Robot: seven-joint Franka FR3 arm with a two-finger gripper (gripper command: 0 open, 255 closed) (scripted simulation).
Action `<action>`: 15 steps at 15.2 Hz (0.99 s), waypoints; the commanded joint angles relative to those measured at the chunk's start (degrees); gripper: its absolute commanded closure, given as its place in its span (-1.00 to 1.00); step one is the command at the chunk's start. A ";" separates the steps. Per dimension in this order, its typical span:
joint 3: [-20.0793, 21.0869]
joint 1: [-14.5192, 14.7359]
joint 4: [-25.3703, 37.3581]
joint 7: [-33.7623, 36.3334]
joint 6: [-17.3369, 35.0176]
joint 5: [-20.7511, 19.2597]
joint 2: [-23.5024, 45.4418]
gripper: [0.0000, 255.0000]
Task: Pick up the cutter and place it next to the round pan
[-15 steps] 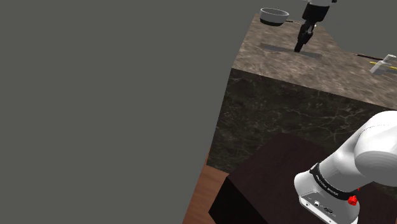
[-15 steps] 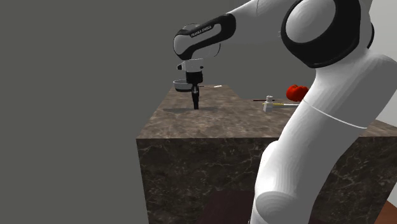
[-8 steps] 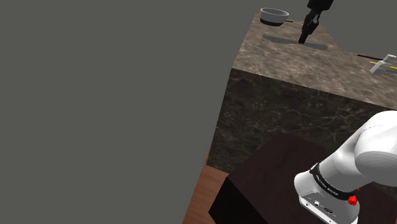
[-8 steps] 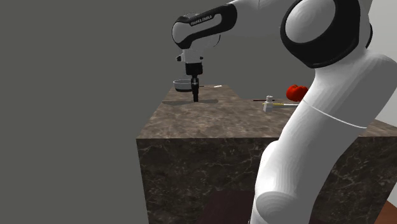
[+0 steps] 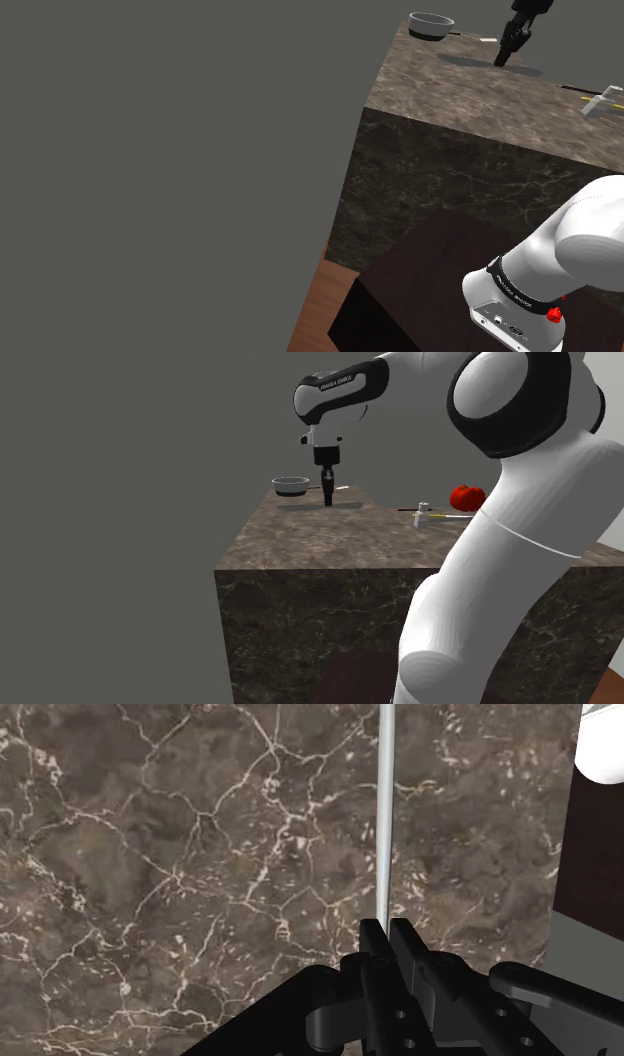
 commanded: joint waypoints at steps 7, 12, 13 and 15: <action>-7.95 -3.29 2.64 -11.23 -0.04 -1.97 0.71 1.00; -14.28 -4.72 6.06 -19.41 0.49 -1.44 3.72 1.00; -15.69 -4.96 6.93 -21.21 0.63 -1.05 4.64 1.00; -18.73 -5.39 8.88 -25.03 0.93 0.14 6.87 1.00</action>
